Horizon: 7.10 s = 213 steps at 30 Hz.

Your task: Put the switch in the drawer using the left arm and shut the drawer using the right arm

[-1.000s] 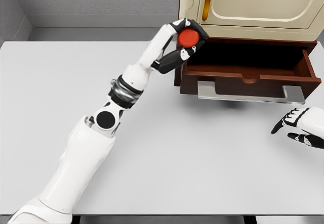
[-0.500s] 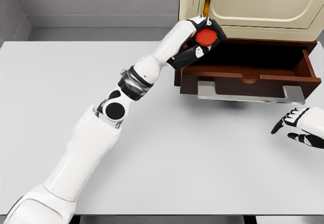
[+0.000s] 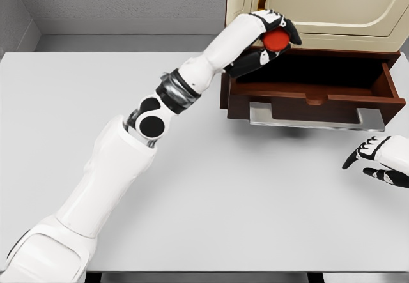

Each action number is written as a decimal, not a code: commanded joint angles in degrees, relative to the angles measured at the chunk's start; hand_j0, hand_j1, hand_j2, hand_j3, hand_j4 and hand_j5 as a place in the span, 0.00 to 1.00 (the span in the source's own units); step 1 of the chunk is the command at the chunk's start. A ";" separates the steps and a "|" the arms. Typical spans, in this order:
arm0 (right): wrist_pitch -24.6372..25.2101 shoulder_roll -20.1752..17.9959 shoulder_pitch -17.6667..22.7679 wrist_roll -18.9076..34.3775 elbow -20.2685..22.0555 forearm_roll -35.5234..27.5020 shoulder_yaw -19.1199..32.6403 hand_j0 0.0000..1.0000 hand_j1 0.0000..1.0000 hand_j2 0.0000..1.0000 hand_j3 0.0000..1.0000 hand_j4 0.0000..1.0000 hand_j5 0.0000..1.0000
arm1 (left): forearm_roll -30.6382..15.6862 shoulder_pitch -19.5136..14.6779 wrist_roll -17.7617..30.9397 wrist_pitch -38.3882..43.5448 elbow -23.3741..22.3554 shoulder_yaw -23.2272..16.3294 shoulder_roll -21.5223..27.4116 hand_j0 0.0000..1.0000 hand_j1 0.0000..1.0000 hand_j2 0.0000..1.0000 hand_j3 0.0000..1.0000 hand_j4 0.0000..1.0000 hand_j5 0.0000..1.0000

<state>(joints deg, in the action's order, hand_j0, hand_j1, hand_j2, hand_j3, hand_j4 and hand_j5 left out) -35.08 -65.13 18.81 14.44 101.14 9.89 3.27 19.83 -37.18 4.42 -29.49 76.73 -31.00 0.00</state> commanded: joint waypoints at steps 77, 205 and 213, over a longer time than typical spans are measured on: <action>0.08 5.45 -8.88 0.07 -4.38 1.62 -4.32 0.57 0.57 0.57 0.57 0.57 0.57 | 3.37 28.65 6.48 -5.51 9.31 25.73 44.56 1.00 1.00 1.00 1.00 1.00 1.00; 0.08 5.63 -13.98 2.97 -3.94 5.14 -6.08 0.65 0.65 0.65 0.65 0.65 0.65 | 3.63 29.00 7.89 -5.51 10.98 25.99 43.86 1.00 1.00 1.00 1.00 1.00 1.00; 0.08 5.36 -11.95 3.14 -2.79 5.93 -6.08 0.63 0.63 0.63 0.63 0.63 0.63 | 3.63 29.00 7.89 -5.51 10.98 25.99 43.86 1.00 1.00 1.00 1.00 1.00 1.00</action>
<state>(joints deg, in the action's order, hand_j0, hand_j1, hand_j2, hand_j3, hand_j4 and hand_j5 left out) -35.07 -59.65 6.94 17.54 98.05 16.13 -2.76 23.82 -8.17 12.34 -35.07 87.70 -5.01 43.80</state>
